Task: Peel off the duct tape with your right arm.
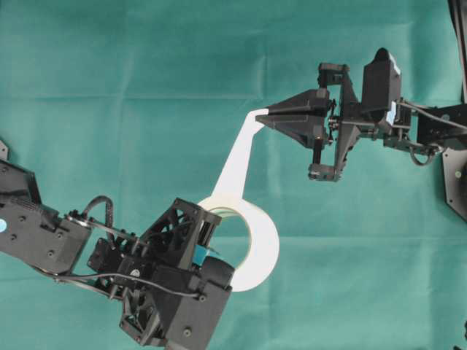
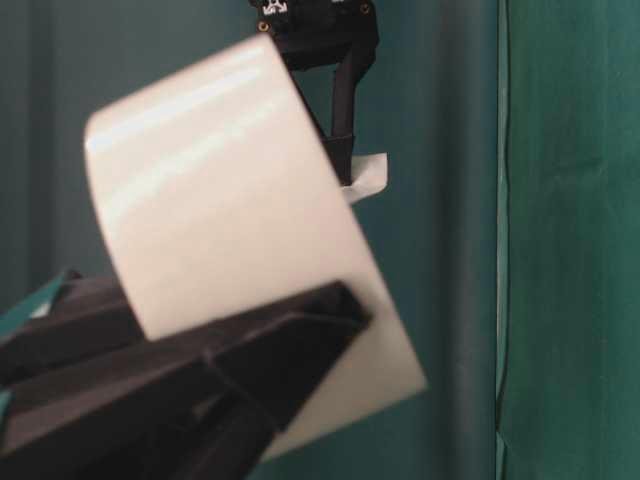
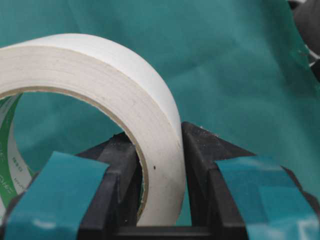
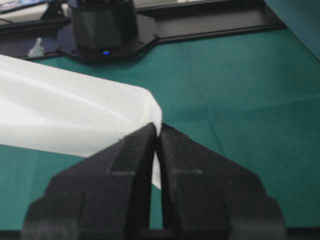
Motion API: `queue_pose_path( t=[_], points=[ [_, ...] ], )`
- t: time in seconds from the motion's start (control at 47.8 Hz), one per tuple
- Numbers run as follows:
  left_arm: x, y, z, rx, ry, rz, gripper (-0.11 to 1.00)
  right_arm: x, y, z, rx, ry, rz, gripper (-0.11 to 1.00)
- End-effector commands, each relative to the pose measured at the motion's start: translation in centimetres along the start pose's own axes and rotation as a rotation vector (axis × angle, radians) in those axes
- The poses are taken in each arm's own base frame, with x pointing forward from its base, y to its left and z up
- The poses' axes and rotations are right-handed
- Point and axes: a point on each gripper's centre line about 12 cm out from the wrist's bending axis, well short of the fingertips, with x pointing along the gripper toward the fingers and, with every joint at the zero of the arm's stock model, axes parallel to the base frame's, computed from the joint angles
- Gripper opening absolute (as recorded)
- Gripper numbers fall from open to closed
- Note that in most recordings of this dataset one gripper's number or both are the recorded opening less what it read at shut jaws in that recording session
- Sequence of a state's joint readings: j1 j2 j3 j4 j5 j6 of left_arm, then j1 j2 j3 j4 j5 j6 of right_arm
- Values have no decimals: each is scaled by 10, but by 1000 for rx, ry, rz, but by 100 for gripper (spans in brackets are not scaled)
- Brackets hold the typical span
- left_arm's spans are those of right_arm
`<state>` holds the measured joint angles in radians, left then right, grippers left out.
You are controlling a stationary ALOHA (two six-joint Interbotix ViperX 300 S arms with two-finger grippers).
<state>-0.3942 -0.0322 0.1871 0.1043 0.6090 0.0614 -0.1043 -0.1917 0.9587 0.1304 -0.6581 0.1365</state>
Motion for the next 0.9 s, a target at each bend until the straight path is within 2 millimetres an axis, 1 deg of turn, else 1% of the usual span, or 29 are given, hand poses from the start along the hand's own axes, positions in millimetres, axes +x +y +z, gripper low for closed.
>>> queue_pose_path(
  t=[0.0, 0.168, 0.565, 0.88],
  points=[
    [-37, -19, 32, 59, -151, -29, 20, 1, -15, 4, 12, -17, -49, -9],
    [-51, -16, 39, 112, -232, -13, 20, 5, -18, -4, 13, 7, -58, -9],
    [-77, -9, 54, 118, -418, 22, 20, 16, -23, -17, 15, 49, -73, -9],
    [-93, 1, 51, 100, -549, 58, 20, 17, -24, -24, 34, 66, -78, -9]
  ],
)
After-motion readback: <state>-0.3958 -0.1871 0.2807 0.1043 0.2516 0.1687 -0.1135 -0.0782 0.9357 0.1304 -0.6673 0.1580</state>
